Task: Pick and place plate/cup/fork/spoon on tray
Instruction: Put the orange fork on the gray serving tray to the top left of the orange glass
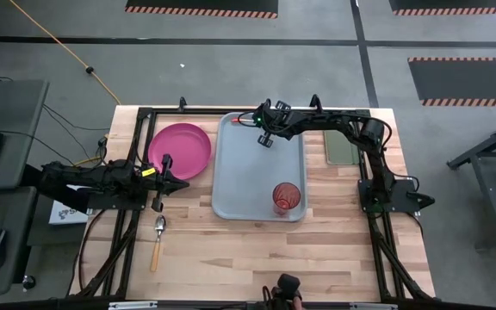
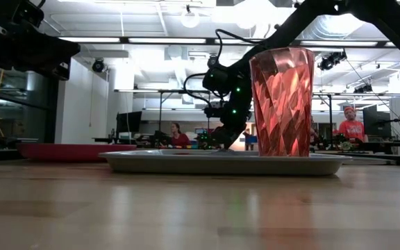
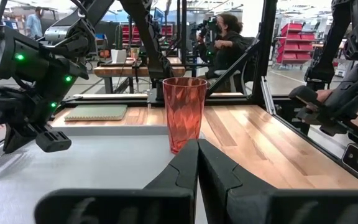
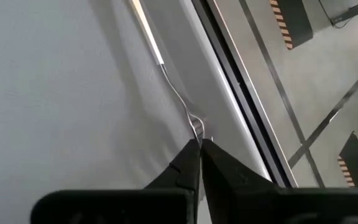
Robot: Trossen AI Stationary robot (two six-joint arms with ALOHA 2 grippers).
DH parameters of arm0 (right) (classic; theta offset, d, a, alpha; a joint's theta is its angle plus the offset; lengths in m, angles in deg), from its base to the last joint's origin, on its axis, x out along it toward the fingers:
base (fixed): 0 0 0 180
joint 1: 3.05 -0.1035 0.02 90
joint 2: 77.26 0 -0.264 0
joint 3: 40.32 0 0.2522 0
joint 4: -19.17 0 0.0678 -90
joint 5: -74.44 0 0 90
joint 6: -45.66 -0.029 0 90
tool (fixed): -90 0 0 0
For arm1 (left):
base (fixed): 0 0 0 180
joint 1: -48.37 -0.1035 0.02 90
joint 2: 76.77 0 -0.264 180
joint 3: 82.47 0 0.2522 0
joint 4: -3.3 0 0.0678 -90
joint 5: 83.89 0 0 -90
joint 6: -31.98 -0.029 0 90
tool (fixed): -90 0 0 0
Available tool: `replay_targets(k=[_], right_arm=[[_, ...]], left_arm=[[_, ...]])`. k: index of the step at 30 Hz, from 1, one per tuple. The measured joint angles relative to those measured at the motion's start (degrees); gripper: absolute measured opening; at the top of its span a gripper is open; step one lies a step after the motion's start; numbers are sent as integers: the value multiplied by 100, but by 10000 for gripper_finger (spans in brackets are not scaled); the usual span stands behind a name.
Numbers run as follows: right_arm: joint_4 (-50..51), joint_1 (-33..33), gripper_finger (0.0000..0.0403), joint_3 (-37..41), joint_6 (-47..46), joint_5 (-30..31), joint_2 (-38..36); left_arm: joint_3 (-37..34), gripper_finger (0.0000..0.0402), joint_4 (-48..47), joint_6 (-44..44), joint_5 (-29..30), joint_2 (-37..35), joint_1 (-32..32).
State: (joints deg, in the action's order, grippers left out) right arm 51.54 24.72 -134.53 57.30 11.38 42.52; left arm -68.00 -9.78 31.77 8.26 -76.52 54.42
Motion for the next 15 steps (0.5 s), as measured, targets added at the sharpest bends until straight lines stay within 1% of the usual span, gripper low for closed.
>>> replay_targets(k=[8, 15], right_arm=[[64, 0, 1, 0, 95, -191, -1], [531, 0, 0, 8, 202, -363, -89]], left_arm=[[0, 1, -1, 0, 0, 1, 0], [-2, 1, -2, 0, 0, 0, -2]])
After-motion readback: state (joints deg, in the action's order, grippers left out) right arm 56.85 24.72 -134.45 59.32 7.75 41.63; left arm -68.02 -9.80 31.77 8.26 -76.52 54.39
